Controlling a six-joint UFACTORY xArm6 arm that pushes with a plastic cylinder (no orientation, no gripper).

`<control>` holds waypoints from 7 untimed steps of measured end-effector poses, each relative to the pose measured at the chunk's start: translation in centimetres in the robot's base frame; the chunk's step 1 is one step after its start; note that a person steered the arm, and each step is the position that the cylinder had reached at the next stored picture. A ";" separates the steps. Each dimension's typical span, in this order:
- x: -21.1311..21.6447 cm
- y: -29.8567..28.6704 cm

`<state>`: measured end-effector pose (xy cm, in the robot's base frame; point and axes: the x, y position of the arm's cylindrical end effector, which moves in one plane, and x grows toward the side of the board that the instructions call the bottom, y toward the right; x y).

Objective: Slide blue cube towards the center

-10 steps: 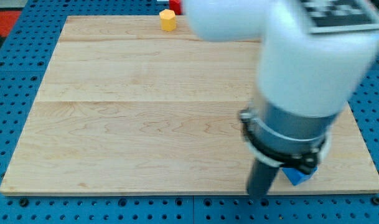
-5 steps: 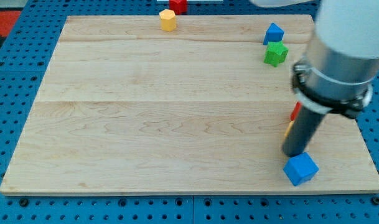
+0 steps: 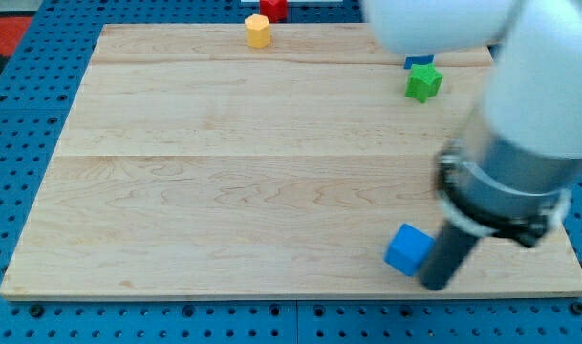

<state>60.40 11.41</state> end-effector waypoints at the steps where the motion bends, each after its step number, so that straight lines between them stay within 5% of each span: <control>1: -1.7 -1.9; 4: -10.4 -0.6; 7: -13.4 -13.2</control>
